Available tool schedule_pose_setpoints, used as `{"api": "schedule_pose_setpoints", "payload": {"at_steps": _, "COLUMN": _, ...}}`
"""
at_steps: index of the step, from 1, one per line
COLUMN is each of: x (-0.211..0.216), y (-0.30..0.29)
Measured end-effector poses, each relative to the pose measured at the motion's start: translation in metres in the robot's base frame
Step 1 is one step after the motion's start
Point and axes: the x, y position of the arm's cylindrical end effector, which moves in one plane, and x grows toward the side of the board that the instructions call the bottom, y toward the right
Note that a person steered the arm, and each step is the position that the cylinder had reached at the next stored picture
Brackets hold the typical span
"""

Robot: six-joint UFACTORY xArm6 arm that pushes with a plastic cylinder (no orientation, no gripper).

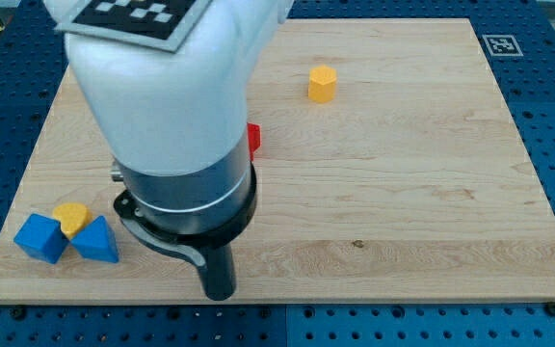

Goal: Push the red circle closer to the red star

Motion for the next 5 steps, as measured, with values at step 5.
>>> {"api": "schedule_pose_setpoints", "payload": {"at_steps": 5, "x": -0.096, "y": -0.022}}
